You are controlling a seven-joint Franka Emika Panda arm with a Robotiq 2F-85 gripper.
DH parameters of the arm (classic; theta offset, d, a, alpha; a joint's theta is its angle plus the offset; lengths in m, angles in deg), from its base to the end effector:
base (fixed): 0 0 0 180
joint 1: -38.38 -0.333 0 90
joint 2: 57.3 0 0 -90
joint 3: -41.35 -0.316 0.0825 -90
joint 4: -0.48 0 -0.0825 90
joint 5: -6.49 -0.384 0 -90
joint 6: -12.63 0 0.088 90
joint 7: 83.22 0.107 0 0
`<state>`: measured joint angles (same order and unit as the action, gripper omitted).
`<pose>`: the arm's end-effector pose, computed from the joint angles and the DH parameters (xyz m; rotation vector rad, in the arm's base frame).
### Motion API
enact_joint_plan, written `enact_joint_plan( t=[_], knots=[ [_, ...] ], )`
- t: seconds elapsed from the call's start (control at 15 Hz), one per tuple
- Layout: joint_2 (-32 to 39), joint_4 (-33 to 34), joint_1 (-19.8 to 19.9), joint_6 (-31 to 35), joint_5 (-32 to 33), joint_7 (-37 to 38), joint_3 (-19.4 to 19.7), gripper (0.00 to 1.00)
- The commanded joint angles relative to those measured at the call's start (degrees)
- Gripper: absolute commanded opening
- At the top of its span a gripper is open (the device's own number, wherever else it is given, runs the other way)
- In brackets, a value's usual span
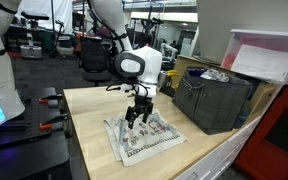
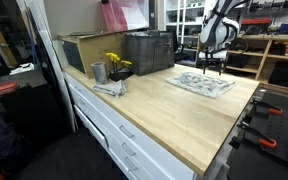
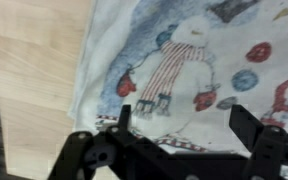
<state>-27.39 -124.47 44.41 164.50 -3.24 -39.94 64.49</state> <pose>0.4806 -0.2807 0.1654 2.3452 -1.9100 0.0236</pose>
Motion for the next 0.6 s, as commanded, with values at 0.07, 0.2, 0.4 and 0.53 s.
enact_joint_plan(
  t=[0.07,0.2,0.4,0.53],
  knots=[
    [4.9,7.8,-1.5,-1.0,1.2,1.2,-3.3,1.0],
    [7.3,11.5,-2.4,-1.4,1.9,0.8,-3.8,1.0],
    [10.8,17.1,-3.2,-2.2,2.9,0.1,-4.4,1.0],
    [12.7,20.7,-3.5,-2.8,3.1,-0.1,-5.1,1.0]
  ],
)
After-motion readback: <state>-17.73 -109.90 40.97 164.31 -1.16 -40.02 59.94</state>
